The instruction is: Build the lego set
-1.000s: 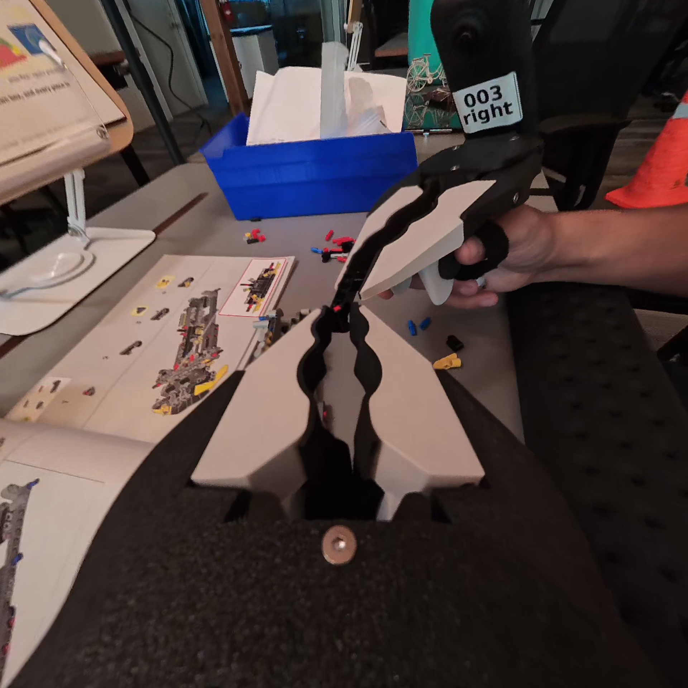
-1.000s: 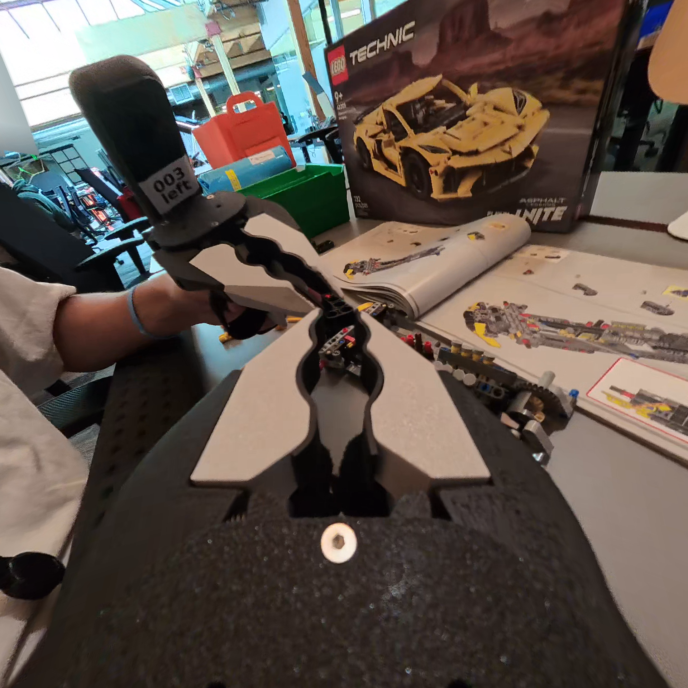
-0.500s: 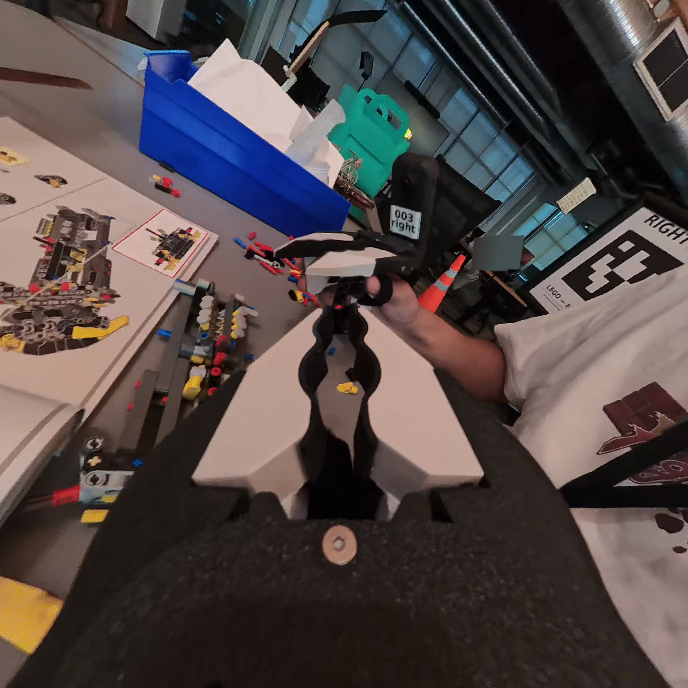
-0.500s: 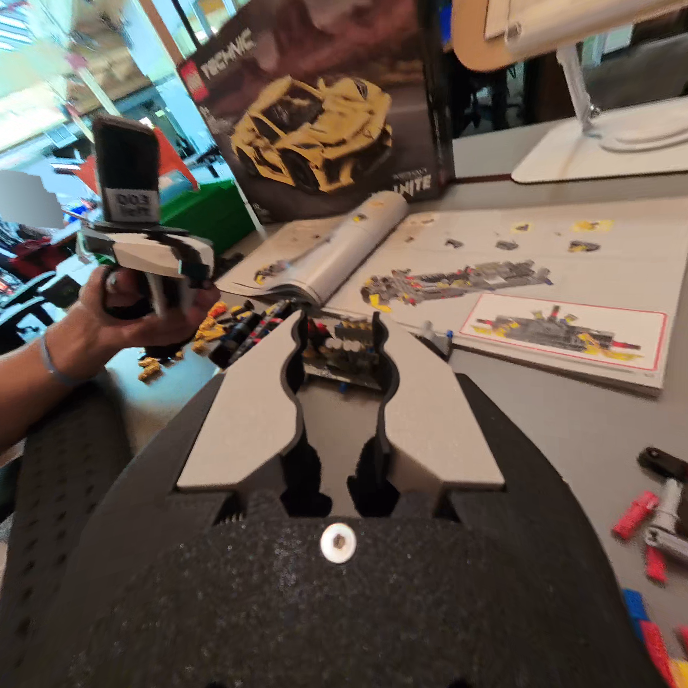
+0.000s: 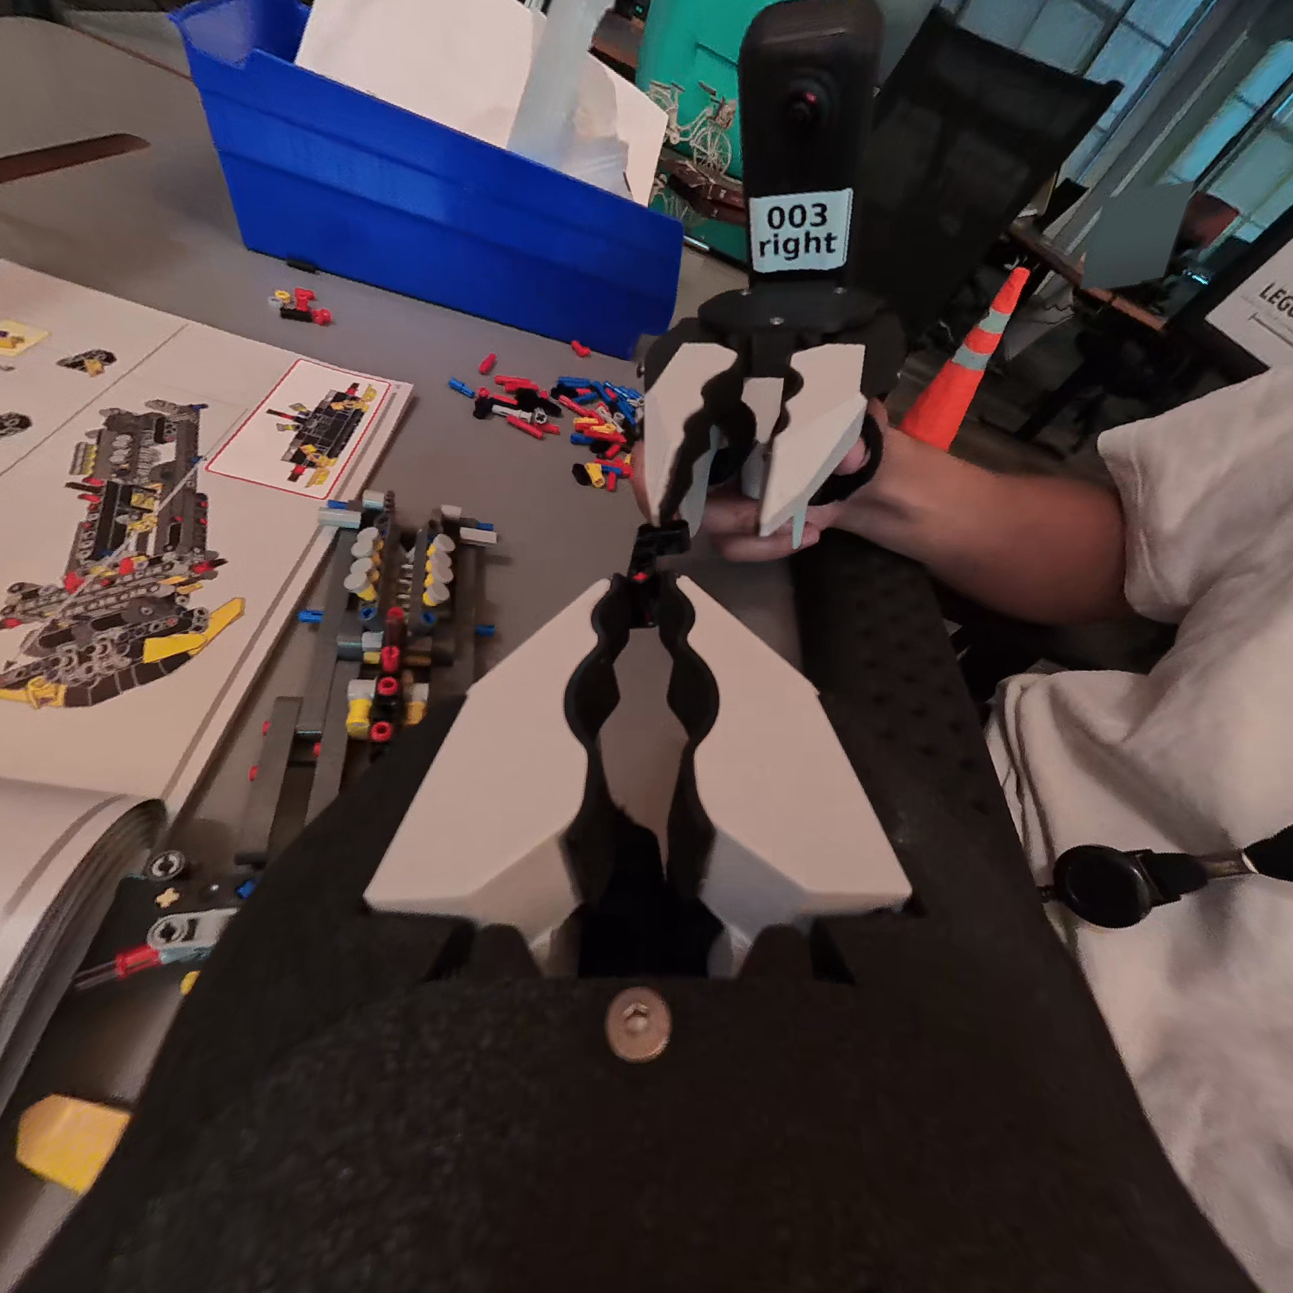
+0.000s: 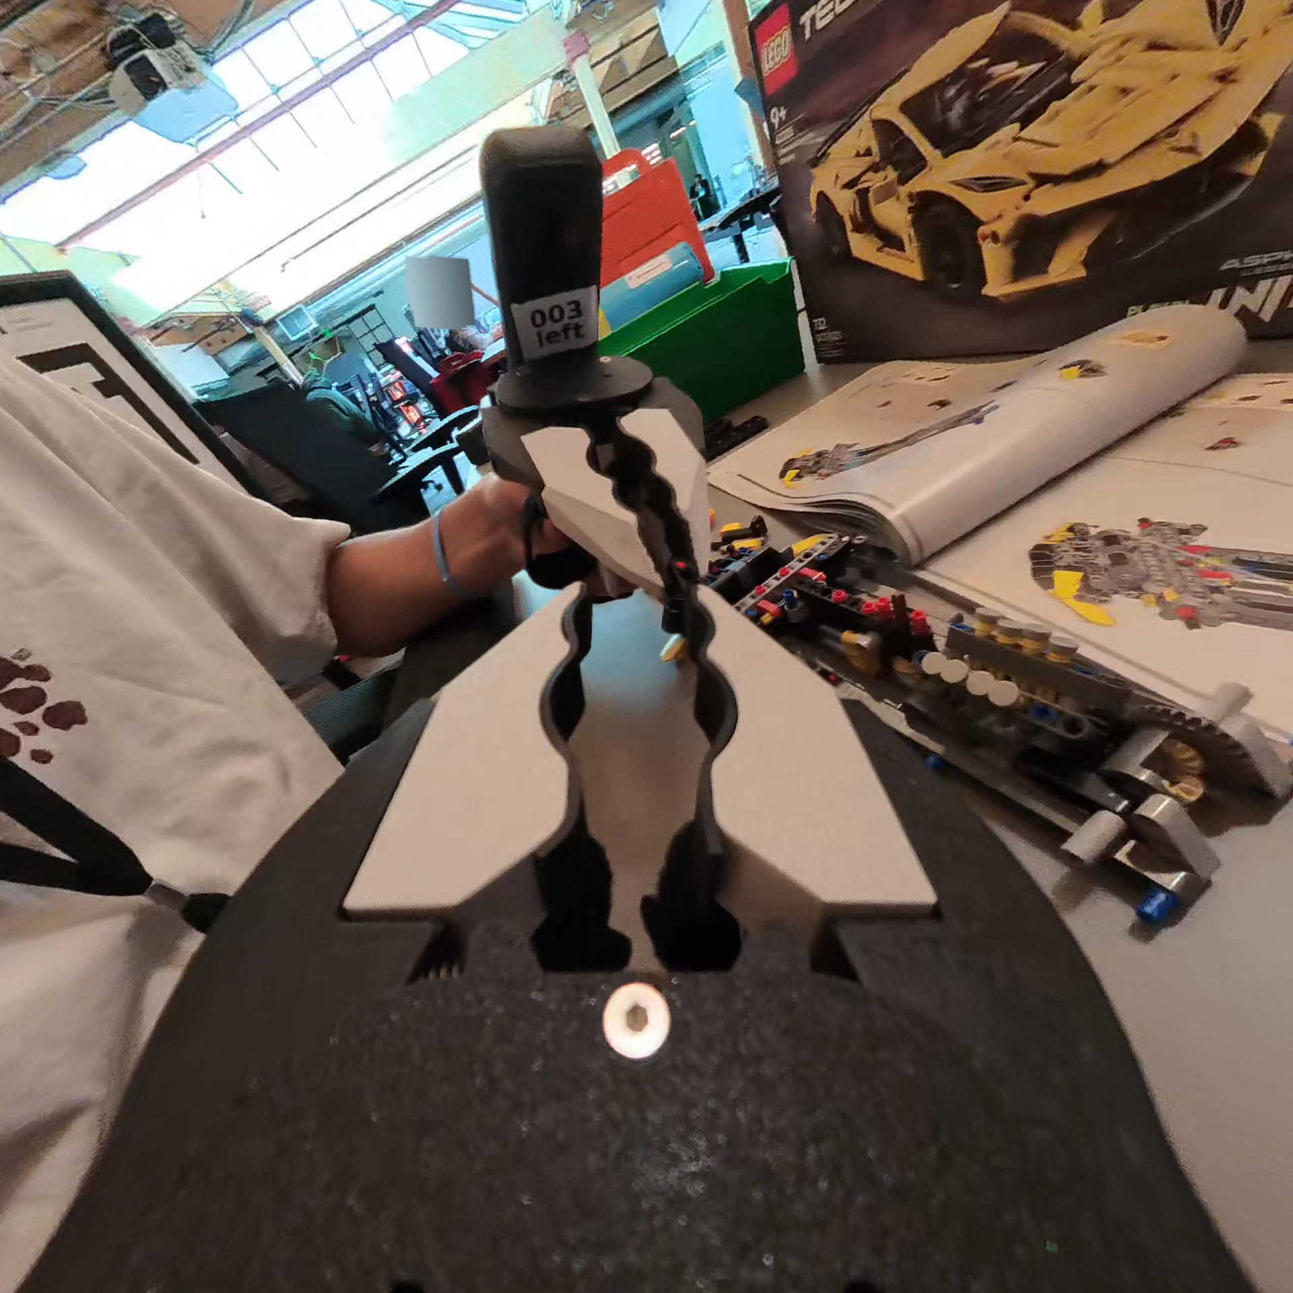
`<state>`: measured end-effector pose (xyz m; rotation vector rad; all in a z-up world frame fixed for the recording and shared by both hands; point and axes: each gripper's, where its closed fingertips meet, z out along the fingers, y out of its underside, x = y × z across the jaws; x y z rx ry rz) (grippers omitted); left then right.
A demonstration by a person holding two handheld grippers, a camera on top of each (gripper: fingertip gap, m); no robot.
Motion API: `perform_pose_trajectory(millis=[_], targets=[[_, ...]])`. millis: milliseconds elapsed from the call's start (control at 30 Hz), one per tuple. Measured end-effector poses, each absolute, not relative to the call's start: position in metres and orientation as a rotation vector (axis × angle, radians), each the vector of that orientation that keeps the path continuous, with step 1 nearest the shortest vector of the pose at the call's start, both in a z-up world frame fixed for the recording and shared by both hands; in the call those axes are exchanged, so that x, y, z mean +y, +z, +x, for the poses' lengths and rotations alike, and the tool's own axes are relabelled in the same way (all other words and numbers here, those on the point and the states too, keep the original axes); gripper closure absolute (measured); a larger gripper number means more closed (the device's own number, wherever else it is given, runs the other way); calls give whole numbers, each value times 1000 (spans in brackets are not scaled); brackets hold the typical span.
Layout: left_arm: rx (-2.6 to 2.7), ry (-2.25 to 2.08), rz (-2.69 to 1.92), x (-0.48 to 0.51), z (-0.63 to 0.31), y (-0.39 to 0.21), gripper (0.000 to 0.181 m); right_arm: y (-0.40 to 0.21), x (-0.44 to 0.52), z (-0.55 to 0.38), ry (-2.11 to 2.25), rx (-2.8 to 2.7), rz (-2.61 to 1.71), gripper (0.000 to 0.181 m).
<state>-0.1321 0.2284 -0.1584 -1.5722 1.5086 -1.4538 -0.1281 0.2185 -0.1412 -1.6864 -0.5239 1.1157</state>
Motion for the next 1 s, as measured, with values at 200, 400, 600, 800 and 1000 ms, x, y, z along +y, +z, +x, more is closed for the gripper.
perform_pose_trajectory(millis=[200, 400, 600, 800, 1000], targets=[[1555, -1512, -1508, 216, -134, -153, 175, -147, 219, -128, 1135, -525, -1711, 161], [1591, -1532, -1505, 210, -135, -155, 175, -150, 216, -131, 1104, -574, -1727, 175], [1678, -1458, -1492, 204, -136, -164, 175, -165, 211, -138, 1051, -664, -1789, 169], [1799, -1300, -1467, 199, -138, -182, 175, -186, 204, -142, 999, -771, -1874, 172], [1850, -1092, -1474, 207, -136, -200, 174, -206, 208, -137, 833, -848, -2026, 175]])
